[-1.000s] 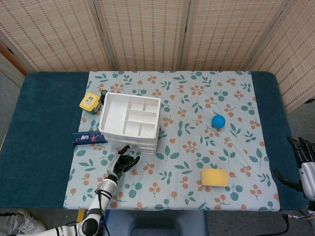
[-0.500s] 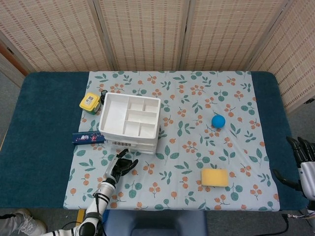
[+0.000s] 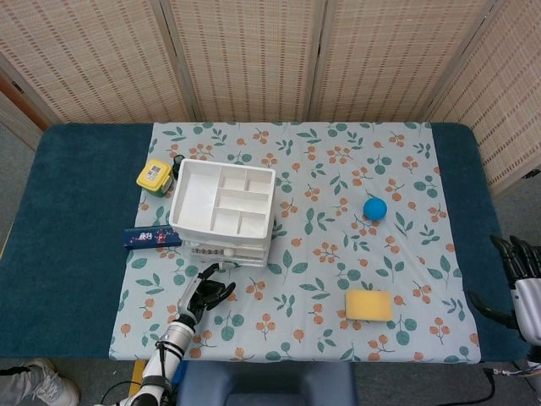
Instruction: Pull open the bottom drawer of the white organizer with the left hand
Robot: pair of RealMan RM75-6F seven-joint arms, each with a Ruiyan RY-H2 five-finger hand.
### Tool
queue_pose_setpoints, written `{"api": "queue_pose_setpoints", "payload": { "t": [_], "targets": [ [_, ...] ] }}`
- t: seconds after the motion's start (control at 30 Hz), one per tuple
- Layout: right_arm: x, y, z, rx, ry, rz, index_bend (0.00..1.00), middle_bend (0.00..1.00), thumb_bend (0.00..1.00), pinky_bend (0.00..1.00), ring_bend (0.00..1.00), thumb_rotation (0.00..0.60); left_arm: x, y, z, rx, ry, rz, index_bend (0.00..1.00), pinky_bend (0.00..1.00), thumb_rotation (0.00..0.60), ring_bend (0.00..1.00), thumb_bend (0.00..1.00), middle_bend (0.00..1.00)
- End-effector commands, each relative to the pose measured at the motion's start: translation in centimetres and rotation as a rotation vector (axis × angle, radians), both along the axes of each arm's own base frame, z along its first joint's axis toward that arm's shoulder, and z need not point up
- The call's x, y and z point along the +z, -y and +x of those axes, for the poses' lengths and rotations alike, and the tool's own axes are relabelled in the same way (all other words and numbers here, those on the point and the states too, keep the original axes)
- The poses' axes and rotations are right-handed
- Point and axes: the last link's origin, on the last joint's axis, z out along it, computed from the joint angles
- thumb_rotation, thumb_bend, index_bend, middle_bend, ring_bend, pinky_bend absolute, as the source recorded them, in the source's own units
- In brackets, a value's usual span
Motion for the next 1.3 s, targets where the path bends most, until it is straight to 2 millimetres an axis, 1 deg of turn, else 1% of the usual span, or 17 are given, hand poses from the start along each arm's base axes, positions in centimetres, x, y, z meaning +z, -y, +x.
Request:
{"api": "queue_pose_setpoints", "payload": {
  "t": [0.03,0.13,0.2,0.27,0.4,0.5,0.63,0.8,0.97,1.13,1.3],
  "targets": [
    [0.0,0.0,0.0,0.001,0.000,-0.002,0.00,0.10,0.25,0.00,0.00,0.600,0.1,0.4,-0.2,-0.013,-0.018,0.003,0.31,1.00,0.600,1.00,0.28,1.00],
    [0.1,0.0,0.0,0.002,0.001,-0.001,0.00,0.10,0.25,0.00,0.00,0.600,0.6,1.0,-0.4,-0.051,-0.063,0.015,0.27,1.00,0.600,1.00,0.28,1.00],
    [0.1,0.0,0.0,0.001,0.002,-0.002,0.00,0.10,0.25,0.00,0.00,0.600,1.1,1.4,-0.5,-0.090,-0.110,0.035,0.28,1.00,0.600,1.00,0.28,1.00],
    [0.1,0.0,0.0,0.000,0.002,-0.001,0.00,0.10,0.25,0.00,0.00,0.600,1.6,1.7,-0.5,-0.126,-0.142,0.051,0.30,1.00,0.600,1.00,0.28,1.00],
    [0.2,0.0,0.0,0.003,0.002,-0.004,0.00,0.10,0.25,0.00,0.00,0.600,3.3,2.4,-0.4,-0.234,-0.214,0.083,0.35,1.00,0.600,1.00,0.28,1.00],
    [0.2,0.0,0.0,0.004,0.000,-0.007,0.00,0.10,0.25,0.00,0.00,0.600,4.8,2.6,-0.5,-0.324,-0.298,0.131,0.36,1.00,0.600,1.00,0.28,1.00],
    [0.3,0.0,0.0,0.005,0.001,-0.009,0.00,0.10,0.25,0.00,0.00,0.600,6.6,2.0,-0.9,-0.439,-0.440,0.198,0.35,1.00,0.600,1.00,0.28,1.00],
    [0.2,0.0,-0.1,0.007,0.008,-0.009,0.00,0.10,0.25,0.00,0.00,0.600,8.1,0.3,-1.3,-0.540,-0.625,0.279,0.31,1.00,0.600,1.00,0.28,1.00],
    [0.2,-0.2,-0.4,0.005,0.013,-0.012,0.00,0.10,0.25,0.00,0.00,0.600,8.6,-0.7,-1.4,-0.576,-0.733,0.293,0.26,1.00,0.600,1.00,0.28,1.00],
    [0.4,-0.3,-0.7,-0.001,0.017,-0.018,0.00,0.10,0.25,0.00,0.00,0.600,8.5,-1.3,-1.2,-0.569,-0.764,0.301,0.23,1.00,0.600,1.00,0.28,1.00],
    [0.4,-0.5,-0.9,-0.005,0.020,-0.022,0.00,0.10,0.25,0.00,0.00,0.600,8.1,-2.0,-1.1,-0.576,-0.812,0.306,0.23,1.00,0.600,1.00,0.28,1.00]
  ]
}}
